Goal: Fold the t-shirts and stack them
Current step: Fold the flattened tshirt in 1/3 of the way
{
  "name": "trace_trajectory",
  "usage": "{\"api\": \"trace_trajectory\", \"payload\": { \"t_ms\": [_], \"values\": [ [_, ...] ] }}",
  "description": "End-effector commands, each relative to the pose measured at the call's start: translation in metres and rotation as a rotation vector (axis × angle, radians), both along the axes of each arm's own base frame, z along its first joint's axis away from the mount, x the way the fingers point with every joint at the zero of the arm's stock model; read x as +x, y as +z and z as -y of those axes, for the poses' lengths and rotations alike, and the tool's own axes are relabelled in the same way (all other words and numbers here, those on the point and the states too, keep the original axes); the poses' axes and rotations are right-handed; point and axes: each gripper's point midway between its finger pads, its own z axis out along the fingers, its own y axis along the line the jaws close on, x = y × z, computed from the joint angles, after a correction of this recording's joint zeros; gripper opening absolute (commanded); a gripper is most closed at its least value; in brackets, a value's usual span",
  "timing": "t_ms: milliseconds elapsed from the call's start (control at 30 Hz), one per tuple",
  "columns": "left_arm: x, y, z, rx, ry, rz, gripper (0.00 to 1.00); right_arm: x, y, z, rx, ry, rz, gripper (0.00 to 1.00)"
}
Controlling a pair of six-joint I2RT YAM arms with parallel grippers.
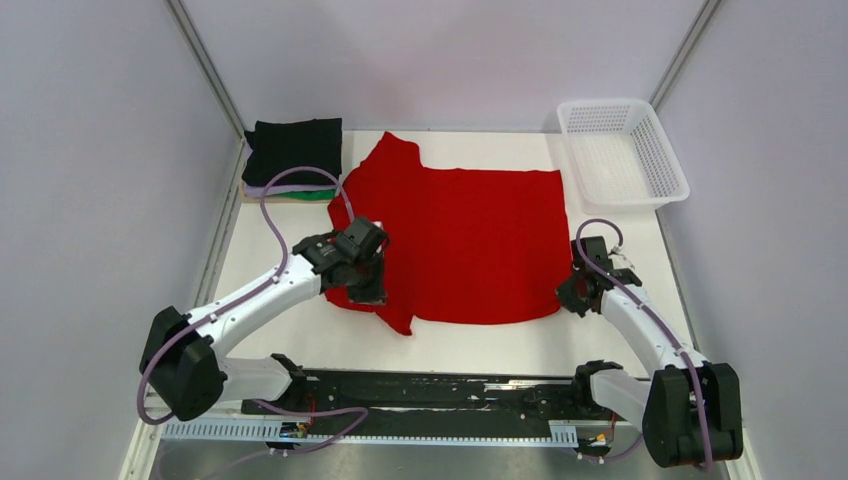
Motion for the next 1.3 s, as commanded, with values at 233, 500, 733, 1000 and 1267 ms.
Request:
{"api": "trace_trajectory", "payload": {
  "t_ms": [233, 500, 733, 1000, 1267],
  "values": [
    [0.117, 0.045, 0.007, -0.074, 0.073, 0.208, 0.00, 0.063, 0.046, -0.007, -0.032, 0.109, 0.122, 0.00],
    [0.174, 0.052, -0.012, -0.059, 0.111, 0.261, 0.00, 0.092, 0.063, -0.002, -0.071, 0.106, 0.151, 0.00],
    [0.210, 0.068, -0.017, -0.066, 0.058, 0.374, 0.00, 0.114, 0.071, 0.005, -0.097, 0.087, 0.160, 0.00],
    [0.248, 0.068, -0.024, 0.002, 0.058, 0.429, 0.00, 0.136, 0.066, 0.010, -0.122, 0.072, 0.155, 0.00],
    [0.289, 0.049, -0.041, 0.089, 0.099, 0.443, 0.00, 0.163, 0.052, 0.019, -0.150, 0.041, 0.141, 0.04]
  ]
}}
